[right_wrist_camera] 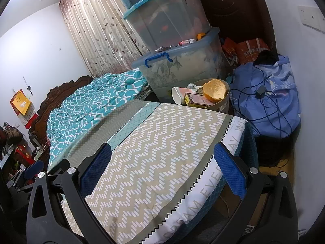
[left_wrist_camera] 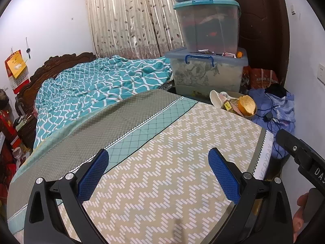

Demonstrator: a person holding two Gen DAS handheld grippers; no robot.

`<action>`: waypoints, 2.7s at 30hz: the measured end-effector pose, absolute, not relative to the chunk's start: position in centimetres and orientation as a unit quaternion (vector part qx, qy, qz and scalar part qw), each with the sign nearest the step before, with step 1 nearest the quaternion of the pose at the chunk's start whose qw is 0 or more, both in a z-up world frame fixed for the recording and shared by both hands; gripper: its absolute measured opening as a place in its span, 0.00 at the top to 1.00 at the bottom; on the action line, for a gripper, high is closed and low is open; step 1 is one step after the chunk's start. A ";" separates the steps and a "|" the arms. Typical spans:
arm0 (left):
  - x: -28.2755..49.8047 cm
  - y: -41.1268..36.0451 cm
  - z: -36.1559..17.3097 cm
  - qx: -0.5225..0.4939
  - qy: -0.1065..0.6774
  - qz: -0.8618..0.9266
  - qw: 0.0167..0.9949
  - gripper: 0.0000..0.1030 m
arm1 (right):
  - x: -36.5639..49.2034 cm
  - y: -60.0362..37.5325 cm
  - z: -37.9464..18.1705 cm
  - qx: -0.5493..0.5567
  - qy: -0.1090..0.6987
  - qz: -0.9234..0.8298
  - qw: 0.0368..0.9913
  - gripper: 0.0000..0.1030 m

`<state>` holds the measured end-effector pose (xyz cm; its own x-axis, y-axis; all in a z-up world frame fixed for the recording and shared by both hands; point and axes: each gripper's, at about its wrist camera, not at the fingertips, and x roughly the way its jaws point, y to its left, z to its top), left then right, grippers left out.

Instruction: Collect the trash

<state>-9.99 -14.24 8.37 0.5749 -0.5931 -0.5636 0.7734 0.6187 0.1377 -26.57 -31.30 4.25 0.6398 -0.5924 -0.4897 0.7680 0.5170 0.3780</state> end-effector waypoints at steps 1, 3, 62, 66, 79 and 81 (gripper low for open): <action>-10.0 -14.2 8.4 0.187 0.239 -0.394 0.868 0.08 | -26.6 -31.3 4.3 0.290 0.150 -0.397 0.858 0.03; -10.0 -14.2 8.5 0.187 0.239 -0.392 0.868 0.08 | -26.6 -31.2 4.4 0.287 0.148 -0.397 0.859 0.03; -9.0 -14.7 6.8 0.205 0.267 -0.376 0.863 0.08 | -26.1 -31.8 3.0 0.298 0.168 -0.391 0.854 0.03; -9.0 -14.8 6.6 0.207 0.269 -0.376 0.862 0.08 | -26.1 -32.0 2.9 0.299 0.170 -0.391 0.854 0.03; -8.7 -14.8 6.3 0.211 0.271 -0.369 0.864 0.08 | -26.0 -32.0 2.8 0.300 0.171 -0.391 0.853 0.03; -8.6 -14.8 6.3 0.210 0.272 -0.369 0.864 0.08 | -26.0 -32.0 2.8 0.300 0.170 -0.391 0.854 0.03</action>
